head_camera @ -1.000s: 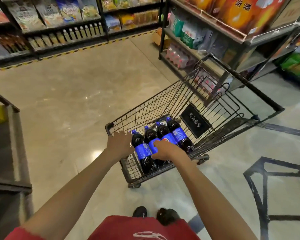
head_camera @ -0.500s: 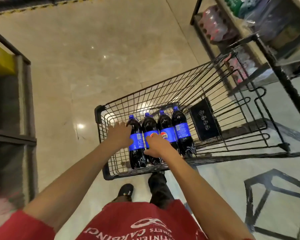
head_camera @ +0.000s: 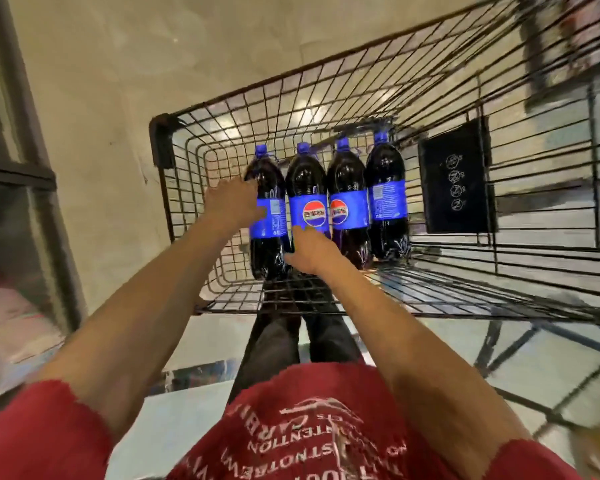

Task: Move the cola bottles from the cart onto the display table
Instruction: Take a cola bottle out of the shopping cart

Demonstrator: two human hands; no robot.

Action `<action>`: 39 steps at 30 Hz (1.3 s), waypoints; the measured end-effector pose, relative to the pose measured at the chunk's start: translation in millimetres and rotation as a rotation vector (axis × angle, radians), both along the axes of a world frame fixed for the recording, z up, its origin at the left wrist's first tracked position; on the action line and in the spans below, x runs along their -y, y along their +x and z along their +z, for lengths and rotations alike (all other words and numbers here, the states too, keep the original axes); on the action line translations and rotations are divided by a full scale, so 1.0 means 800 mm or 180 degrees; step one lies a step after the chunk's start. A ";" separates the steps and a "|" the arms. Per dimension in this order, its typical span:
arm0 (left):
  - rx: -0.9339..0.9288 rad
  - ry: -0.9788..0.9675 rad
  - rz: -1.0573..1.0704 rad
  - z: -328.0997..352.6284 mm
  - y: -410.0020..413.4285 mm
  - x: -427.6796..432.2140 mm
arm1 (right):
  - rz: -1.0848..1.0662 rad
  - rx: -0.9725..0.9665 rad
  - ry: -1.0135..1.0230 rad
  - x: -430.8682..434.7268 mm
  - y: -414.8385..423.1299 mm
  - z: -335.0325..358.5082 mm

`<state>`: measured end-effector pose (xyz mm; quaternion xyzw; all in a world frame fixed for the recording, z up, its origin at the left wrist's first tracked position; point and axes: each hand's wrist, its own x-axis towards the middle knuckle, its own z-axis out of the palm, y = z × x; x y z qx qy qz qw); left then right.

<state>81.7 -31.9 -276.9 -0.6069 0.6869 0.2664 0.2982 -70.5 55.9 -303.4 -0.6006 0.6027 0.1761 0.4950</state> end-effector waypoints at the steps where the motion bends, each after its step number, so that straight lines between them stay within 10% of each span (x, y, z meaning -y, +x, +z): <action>1: -0.0060 -0.0008 0.0035 -0.014 0.001 0.006 | -0.0042 -0.0009 0.0013 0.000 0.004 -0.015; 25: -0.1740 0.0014 0.2396 -0.221 0.019 0.045 | -0.2593 0.0162 0.0201 0.011 0.099 -0.164; 39: -0.1964 -0.0054 0.2567 -0.218 0.036 0.043 | -0.2998 0.0486 0.0485 0.010 0.112 -0.194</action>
